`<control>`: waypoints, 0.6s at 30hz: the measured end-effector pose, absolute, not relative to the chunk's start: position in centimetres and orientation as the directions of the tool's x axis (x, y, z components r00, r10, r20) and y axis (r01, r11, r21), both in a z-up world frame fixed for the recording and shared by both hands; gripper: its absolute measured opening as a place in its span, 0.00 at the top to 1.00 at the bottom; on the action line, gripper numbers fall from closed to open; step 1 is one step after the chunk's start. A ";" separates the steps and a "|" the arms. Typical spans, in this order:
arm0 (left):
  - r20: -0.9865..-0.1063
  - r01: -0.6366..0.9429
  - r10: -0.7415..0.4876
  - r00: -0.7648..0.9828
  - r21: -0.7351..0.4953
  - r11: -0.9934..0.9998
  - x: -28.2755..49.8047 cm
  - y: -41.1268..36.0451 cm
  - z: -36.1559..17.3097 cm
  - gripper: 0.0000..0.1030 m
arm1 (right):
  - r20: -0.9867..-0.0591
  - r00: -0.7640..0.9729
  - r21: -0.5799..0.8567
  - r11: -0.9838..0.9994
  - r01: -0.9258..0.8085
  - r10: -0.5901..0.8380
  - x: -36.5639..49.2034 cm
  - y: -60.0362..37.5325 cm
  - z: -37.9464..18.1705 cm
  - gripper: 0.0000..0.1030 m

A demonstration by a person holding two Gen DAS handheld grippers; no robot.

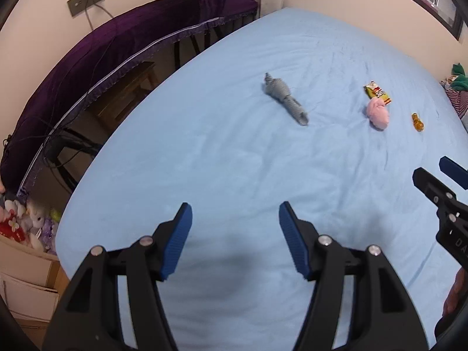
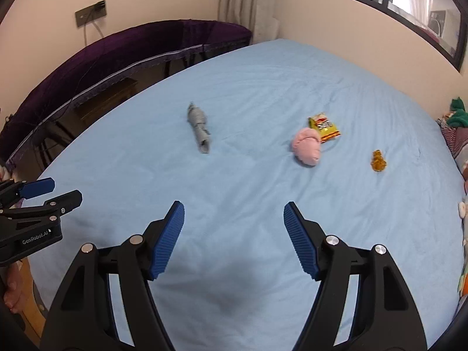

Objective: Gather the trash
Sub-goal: 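Move both tools back over the bed toward the socks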

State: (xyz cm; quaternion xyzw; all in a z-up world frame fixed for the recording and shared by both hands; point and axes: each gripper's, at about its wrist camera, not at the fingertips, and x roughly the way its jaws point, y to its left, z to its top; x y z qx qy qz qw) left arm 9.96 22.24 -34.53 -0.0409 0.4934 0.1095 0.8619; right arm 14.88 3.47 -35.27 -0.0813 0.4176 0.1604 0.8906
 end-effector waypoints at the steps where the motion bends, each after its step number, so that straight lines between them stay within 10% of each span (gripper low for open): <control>1: -0.858 -0.221 0.143 0.493 0.036 0.975 11.0 21.3 -34.5 0.40 | -0.767 0.605 -0.007 0.941 -0.340 0.212 15.9 2.4 -35.2 0.34; 18: -0.864 -0.167 0.108 0.492 0.028 0.986 27.7 16.5 -38.4 0.40 | -0.773 0.618 -0.011 0.971 -0.239 0.143 30.5 -1.4 -39.8 0.34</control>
